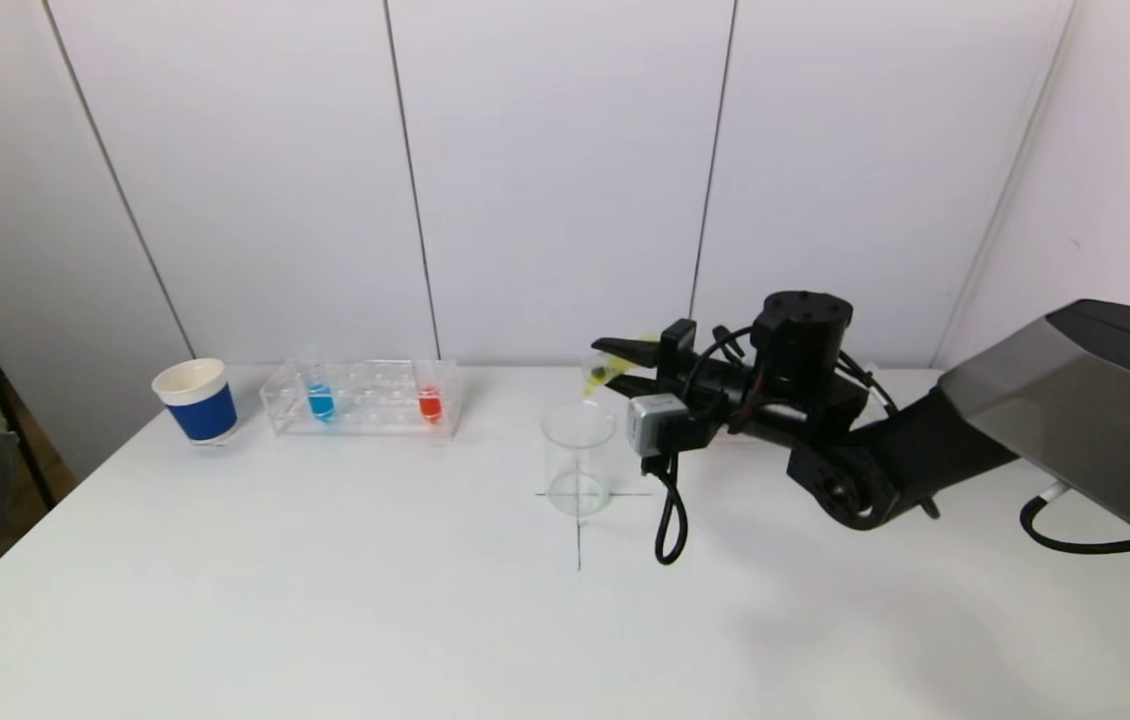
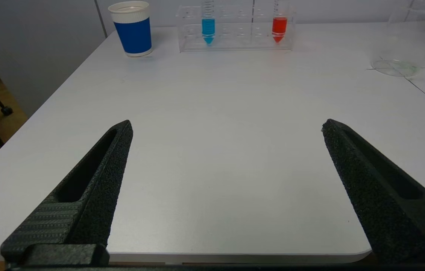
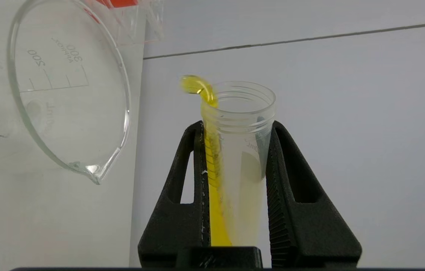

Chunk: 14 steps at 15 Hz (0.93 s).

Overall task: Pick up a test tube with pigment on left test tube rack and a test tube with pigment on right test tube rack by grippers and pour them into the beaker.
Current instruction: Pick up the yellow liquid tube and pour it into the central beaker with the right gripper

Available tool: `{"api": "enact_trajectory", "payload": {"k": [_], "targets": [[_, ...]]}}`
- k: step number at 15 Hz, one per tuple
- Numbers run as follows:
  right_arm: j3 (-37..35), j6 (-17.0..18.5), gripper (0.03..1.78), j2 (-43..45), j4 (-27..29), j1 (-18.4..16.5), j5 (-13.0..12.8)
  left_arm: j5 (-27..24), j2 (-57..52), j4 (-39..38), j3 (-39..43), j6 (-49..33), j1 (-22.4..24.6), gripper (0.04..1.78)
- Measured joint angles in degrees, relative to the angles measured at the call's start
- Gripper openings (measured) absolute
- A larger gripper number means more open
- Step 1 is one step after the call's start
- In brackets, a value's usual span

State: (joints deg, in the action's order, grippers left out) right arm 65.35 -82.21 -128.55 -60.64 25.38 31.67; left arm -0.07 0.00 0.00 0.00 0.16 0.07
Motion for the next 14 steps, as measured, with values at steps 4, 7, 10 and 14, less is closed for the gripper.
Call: {"api": "enact_trajectory", "payload": {"k": [4, 7, 10, 14], "targets": [[-0.5, -2.9, 0.48, 0.1, 0.4, 0.0, 0.0, 0.0, 0.0, 0.0, 0.0, 0.0, 0.0, 1.76], [-0.7, -3.8, 0.48, 0.0, 0.7, 0.1, 0.0, 0.0, 0.0, 0.0, 0.0, 0.0, 0.0, 1.76], [-0.7, -4.5, 0.48, 0.0, 1.0, 0.1, 0.0, 0.0, 0.0, 0.0, 0.0, 0.0, 0.0, 1.76], [-0.6, -6.1, 0.48, 0.0, 1.9, 0.1, 0.0, 0.0, 0.0, 0.0, 0.0, 0.0, 0.0, 1.76]]}}
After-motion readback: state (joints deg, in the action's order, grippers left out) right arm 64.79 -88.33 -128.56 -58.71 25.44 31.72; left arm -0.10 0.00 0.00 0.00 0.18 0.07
